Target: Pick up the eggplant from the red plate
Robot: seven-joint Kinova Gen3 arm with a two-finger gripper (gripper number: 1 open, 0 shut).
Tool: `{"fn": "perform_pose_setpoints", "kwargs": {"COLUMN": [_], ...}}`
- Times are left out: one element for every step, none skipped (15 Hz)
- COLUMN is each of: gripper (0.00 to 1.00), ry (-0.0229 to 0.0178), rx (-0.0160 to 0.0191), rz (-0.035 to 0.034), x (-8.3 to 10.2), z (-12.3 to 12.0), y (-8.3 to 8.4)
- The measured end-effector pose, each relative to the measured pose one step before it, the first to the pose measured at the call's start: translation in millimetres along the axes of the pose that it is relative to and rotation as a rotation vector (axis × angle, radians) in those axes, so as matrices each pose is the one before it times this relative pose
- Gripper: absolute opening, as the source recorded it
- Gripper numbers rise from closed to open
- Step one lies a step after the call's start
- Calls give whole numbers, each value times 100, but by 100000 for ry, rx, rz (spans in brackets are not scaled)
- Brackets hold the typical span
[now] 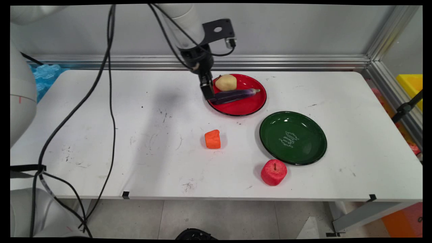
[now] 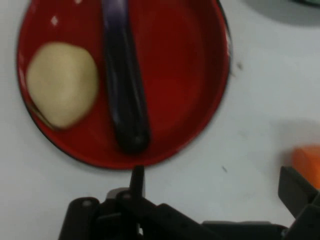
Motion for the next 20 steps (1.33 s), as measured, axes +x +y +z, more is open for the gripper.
{"fn": "perform_pose_setpoints", "kwargs": {"gripper": [100, 100, 100, 100, 100, 100, 100, 100, 100, 100, 100, 100, 100, 100, 100, 100, 100, 100, 100, 100], "ry": [873, 988, 1037, 961, 788, 795, 719, 580, 366, 637, 508, 571, 271, 182, 188, 97, 43, -21, -41, -311], "rx": [844, 913, 961, 964, 732, 750, 639, 482, 293, 503, 387, 470, 288, 242, 324, 224, 56, -161, -421, -482], "rz": [128, 163, 207, 211, 150, 198, 73, 48, 54, 108, 67, 96, 16, 3, -77, -69, -243, -171, -189, -380], "x": [422, 462, 488, 437, 339, 365, 312, 245, 157, 255, 198, 213, 82, 43, 24, -45, -149, -197, -283, -331], "z": [297, 339, 395, 391, 322, 391, 377, 312, 202, 332, 275, 358, 232, 182, 315, 221, 412, 390, 501, 497], "y": [-369, -425, -472, -476, -390, -432, -415, -331, -206, -346, -277, -346, -209, -159, -230, -144, -201, -115, -69, -37]}}
